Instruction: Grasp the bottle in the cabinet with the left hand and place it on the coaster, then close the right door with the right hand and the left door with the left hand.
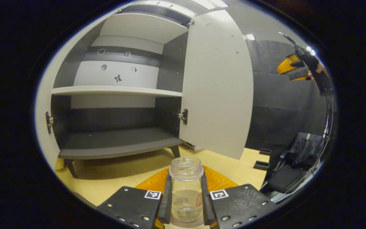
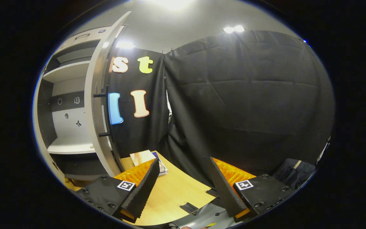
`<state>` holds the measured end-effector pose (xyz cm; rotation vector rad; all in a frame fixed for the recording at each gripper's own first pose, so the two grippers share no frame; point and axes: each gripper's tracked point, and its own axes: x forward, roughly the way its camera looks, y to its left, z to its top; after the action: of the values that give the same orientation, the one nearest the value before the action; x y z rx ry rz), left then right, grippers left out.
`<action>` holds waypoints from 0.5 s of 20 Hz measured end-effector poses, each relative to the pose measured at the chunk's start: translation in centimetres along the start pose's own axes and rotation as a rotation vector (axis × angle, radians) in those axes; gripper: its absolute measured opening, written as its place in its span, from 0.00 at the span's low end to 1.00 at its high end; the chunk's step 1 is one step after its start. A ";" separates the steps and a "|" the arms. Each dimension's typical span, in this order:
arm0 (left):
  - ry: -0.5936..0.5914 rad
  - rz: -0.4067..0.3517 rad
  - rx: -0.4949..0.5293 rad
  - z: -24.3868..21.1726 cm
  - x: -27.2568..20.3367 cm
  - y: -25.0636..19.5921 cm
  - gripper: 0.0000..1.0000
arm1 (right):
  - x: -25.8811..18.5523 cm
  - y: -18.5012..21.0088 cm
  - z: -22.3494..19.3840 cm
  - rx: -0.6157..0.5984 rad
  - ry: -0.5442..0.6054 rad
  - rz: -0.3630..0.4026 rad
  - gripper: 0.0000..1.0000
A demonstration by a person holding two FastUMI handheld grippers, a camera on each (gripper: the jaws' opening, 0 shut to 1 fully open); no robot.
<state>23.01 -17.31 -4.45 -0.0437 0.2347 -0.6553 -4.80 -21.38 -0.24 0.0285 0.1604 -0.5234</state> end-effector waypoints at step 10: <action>0.020 -0.003 -0.073 -0.5 -1.3 -0.1 0.68 | -0.1 1.0 -1.1 -0.018 0.024 0.009 0.94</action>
<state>21.85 -16.57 -4.68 -0.1076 0.2778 -0.6501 -4.57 -20.43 -1.29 0.0180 0.1882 -0.5125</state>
